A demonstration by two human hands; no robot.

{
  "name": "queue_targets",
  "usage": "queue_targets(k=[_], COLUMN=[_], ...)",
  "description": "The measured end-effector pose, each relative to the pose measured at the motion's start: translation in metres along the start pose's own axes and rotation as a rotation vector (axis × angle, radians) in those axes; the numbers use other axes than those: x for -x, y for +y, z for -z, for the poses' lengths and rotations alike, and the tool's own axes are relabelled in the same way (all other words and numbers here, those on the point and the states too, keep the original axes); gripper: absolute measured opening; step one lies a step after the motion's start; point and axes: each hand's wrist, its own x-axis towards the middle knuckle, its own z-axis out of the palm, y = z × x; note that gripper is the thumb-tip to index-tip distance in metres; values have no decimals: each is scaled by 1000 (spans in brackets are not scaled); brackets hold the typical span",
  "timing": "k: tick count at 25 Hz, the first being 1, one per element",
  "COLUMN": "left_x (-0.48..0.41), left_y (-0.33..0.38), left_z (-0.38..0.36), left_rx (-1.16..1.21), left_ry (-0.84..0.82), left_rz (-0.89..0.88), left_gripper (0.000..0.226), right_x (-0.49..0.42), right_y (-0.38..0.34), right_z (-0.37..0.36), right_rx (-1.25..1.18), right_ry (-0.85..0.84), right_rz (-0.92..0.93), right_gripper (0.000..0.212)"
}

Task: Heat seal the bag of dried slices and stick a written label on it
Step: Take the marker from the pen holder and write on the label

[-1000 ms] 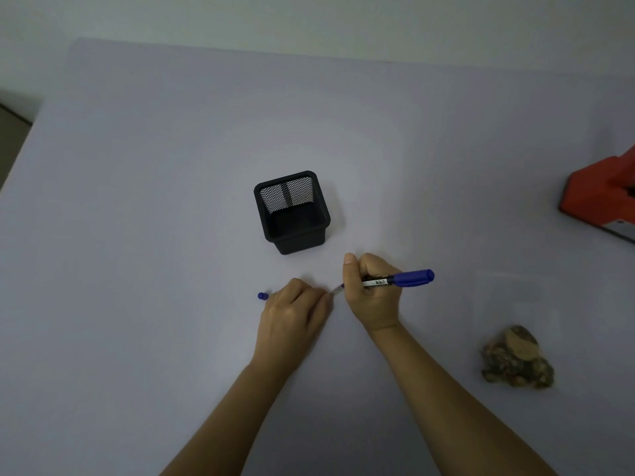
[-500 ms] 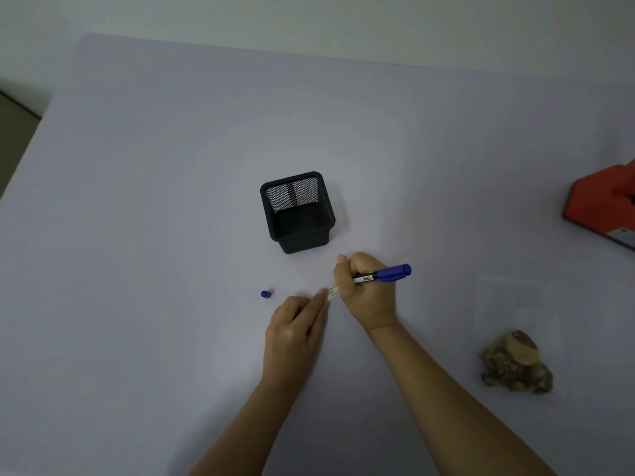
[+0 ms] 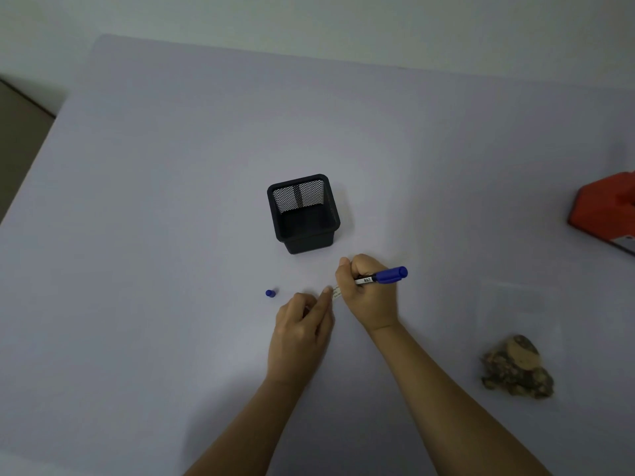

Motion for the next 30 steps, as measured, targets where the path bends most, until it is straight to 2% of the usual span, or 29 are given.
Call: queue_targets(k=[13,23,30], left_x=[-2,-2,-1], left_y=[0,2,0], left_z=[1,1,-1], left_rx=[-29,-14,-15], left_ry=[-9,-12,2], left_rz=[-5,6,8], left_gripper=[28,29,28], right_x=[1,0,1], right_y=[1,1,4], right_z=[0,1,0], right_rx=[-27,-13,-1], right_ry=[6,5,6], right_rz=[-36,3,9], right_gripper=[42,37,42])
